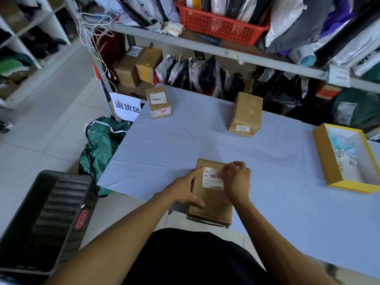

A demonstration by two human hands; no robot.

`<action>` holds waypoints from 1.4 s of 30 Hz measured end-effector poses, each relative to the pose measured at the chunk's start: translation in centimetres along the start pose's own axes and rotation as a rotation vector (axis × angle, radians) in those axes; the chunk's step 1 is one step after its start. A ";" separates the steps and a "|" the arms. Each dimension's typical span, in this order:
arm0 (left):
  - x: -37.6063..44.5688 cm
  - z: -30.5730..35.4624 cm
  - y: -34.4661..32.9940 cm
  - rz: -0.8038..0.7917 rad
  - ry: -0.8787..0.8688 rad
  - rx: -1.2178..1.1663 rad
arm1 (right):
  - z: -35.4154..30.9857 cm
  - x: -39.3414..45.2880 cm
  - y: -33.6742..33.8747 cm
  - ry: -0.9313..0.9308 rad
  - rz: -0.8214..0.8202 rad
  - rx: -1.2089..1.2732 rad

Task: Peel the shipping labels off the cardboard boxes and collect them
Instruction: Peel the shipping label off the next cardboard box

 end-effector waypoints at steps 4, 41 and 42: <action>0.0 0.0 0.5 -0.068 -0.024 0.068 | 0.9 0.1 -0.8 0.085 -0.037 -0.116; -0.4 0.9 0.3 0.004 -0.022 0.389 | -0.7 0.6 2.1 -0.206 -0.211 0.253; -0.4 0.9 0.3 0.004 -0.021 0.393 | -0.7 0.6 2.1 -0.199 -0.212 0.250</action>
Point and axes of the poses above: each hand's wrist, its own x-axis towards the middle knuckle, its own y-axis out of the back of the hand, z = x × y, the point moved 1 cm from there along x, towards the middle knuckle, and after that the axes turned 7 degrees about z, right-handed, at the moved point
